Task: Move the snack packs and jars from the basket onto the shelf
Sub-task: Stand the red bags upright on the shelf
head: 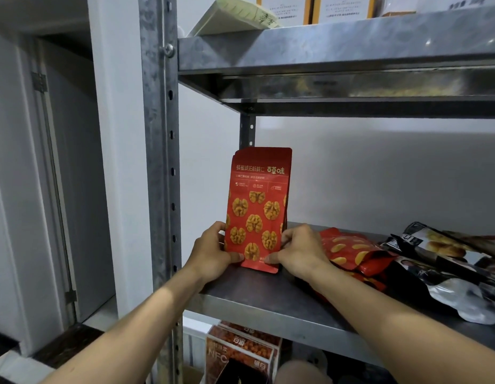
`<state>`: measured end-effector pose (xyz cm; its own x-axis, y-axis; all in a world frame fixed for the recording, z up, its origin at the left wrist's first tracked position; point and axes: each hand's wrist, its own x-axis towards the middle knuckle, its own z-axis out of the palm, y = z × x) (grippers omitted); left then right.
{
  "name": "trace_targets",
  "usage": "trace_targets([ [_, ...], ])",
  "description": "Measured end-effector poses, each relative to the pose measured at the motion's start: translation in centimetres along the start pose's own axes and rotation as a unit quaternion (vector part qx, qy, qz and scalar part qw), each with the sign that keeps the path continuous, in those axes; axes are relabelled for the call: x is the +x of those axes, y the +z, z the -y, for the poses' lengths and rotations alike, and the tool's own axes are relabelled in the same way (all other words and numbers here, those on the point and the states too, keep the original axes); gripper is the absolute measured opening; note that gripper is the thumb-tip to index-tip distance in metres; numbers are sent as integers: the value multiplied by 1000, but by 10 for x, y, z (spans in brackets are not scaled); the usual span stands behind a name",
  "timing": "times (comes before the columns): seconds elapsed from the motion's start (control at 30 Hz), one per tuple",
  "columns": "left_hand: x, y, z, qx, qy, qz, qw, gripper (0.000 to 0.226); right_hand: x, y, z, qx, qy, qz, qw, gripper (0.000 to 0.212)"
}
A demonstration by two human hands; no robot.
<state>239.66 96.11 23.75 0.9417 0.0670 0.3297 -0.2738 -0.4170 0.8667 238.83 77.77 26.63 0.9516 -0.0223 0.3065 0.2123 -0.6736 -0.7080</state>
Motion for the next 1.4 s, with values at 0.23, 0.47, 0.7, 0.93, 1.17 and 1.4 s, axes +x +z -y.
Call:
trace_targets([
  [0.23, 0, 1, -4, -15, 0, -19, 1000, 40, -1, 0, 4, 39, 27, -23, 999, 41],
  [0.47, 2, 3, -3, -14, 0, -42, 999, 28, 6, 0, -2, 23, 24, -16, 999, 27],
  [0.7, 4, 3, 4, 15, -5, -58, 998, 27, 4, 8, -4, -16, -25, -18, 999, 23],
  [0.93, 3, 2, 2, 11, -17, -53, 998, 36, 2, 6, -1, -18, -8, 2, 1000, 33],
  [1.17, 0, 3, -6, 8, -26, -53, 998, 44, 2, 1, 3, -2, 16, 6, 1000, 35],
  [1.4, 1, 3, -5, -6, -25, -59, 998, 40, 3, 0, 2, 15, 13, 5, 1000, 38],
])
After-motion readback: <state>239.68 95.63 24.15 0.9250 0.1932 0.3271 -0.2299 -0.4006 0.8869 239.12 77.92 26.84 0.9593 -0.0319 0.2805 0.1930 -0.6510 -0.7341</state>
